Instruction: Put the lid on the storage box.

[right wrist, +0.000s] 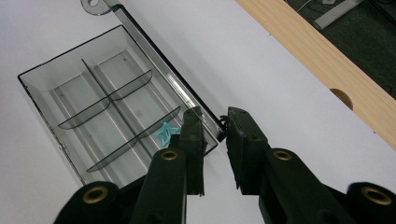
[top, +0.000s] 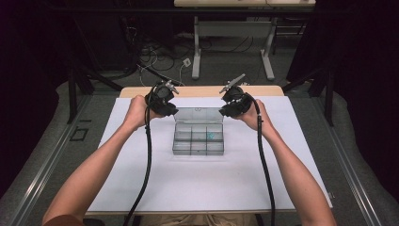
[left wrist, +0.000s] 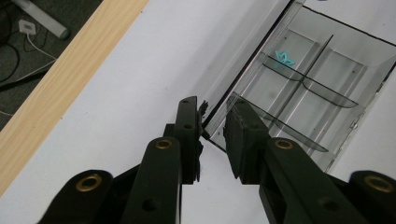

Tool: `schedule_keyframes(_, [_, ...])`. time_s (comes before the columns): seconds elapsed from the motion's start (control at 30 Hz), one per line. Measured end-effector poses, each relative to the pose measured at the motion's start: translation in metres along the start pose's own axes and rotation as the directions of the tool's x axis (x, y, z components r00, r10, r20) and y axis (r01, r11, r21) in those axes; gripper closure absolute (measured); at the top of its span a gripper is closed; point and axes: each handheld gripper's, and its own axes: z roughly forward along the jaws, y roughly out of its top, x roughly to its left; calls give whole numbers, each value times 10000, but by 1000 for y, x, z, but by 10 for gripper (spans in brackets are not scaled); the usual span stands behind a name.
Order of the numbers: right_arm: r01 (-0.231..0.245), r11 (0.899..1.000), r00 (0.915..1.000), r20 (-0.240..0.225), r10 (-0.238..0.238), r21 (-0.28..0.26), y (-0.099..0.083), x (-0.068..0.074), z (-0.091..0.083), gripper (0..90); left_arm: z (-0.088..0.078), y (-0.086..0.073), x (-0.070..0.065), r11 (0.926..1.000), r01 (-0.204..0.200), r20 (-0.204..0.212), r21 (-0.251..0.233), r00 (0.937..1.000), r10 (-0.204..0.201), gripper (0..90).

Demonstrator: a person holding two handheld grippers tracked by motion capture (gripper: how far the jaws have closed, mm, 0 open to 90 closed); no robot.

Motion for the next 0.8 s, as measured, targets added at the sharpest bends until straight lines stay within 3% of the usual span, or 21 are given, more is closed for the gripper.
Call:
schedule_keyframes(0.47, [85,9999,9999,89,-86,108,-4,7,-1,765,-3,-5,-5,9999,-99,73,76,9999,99,750])
schedule_keyframes(0.8, [83,9999,9998,160,-85,116,-12,14,-5,764,-5,-13,-11,9999,-14,178,-129,9998,16,738])
